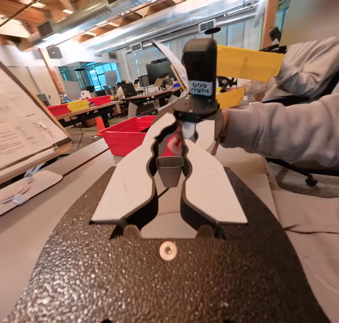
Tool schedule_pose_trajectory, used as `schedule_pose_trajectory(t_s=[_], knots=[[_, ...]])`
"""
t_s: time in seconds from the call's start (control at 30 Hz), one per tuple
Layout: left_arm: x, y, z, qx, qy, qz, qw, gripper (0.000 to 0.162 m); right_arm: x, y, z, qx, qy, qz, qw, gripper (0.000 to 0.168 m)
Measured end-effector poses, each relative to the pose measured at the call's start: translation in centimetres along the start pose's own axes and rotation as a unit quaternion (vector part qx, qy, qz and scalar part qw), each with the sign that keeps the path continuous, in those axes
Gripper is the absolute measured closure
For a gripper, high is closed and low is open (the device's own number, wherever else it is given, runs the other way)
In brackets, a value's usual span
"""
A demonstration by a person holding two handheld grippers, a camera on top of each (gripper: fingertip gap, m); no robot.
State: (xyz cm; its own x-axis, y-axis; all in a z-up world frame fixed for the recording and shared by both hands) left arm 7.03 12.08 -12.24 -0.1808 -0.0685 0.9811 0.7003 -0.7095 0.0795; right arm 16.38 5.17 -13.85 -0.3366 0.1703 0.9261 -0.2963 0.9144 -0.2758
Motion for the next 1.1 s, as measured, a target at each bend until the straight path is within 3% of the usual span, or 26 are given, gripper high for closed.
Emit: schedule_pose_trajectory(t_s=[0.27, 0.37, 0.4, 0.6, 0.67, 0.73, 0.8, 0.97, 1.1], knots=[[1.6, -0.9, -0.3, -0.026, 0.009, -0.044, 0.999, 0.138, -0.7, 1.0, 0.7, 0.009, -0.034, 0.015, 0.999, 0.114], [1.7, -0.8, -0.5, -0.034, 0.005, -0.051, 0.998, 0.138, -0.9, 0.9, 1.0, 0.0, -0.06, 0.01, 0.998, 0.13], [1.7, -0.8, -0.5, -0.033, 0.008, -0.05, 0.998, 0.138, -0.8, 0.6, 1.1, 0.004, -0.071, 0.004, 0.997, 0.143], [0.6, -1.5, 0.2, -0.03, 0.008, 0.013, 0.999, 0.138, 0.9, -1.0, -0.1, -0.05, -0.186, 0.02, 0.981, 0.144], [0.1, -1.7, 0.9, -0.008, -0.015, 0.015, 1.0, 0.133, 1.7, -1.4, -0.8, -0.075, -0.238, 0.046, 0.967, 0.145], [0.0, -1.9, 1.3, 0.026, -0.008, -0.002, 1.0, 0.11, 2.4, -2.2, -2.3, -0.107, -0.279, 0.077, 0.951, 0.145], [0.0, -2.1, 1.6, 0.053, 0.007, -0.006, 0.999, 0.1, 3.0, -3.8, -4.7, -0.145, -0.305, 0.102, 0.936, 0.146], [-0.5, -2.2, 1.7, 0.055, 0.016, 0.017, 0.998, 0.104, 3.5, -10.6, -14.1, -0.283, -0.381, 0.207, 0.855, 0.146], [-1.6, -2.0, 2.1, 0.056, -0.001, 0.033, 0.998, 0.109, 0.1, -15.6, -21.3, -0.308, -0.372, 0.329, 0.811, 0.154]])
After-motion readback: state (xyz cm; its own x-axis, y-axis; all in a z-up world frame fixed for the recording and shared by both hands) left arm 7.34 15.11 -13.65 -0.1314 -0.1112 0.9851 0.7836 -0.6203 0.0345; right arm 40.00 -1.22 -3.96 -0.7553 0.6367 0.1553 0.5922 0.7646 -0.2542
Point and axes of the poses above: each gripper's, where its closed fingertips meet, y out along the fingers, x out of its top, z = x × y across the jaws, the point moved 6 cm from there along -y, back along the fingers, and after that the axes turned 14 degrees about -x, right-handed, at the moved point
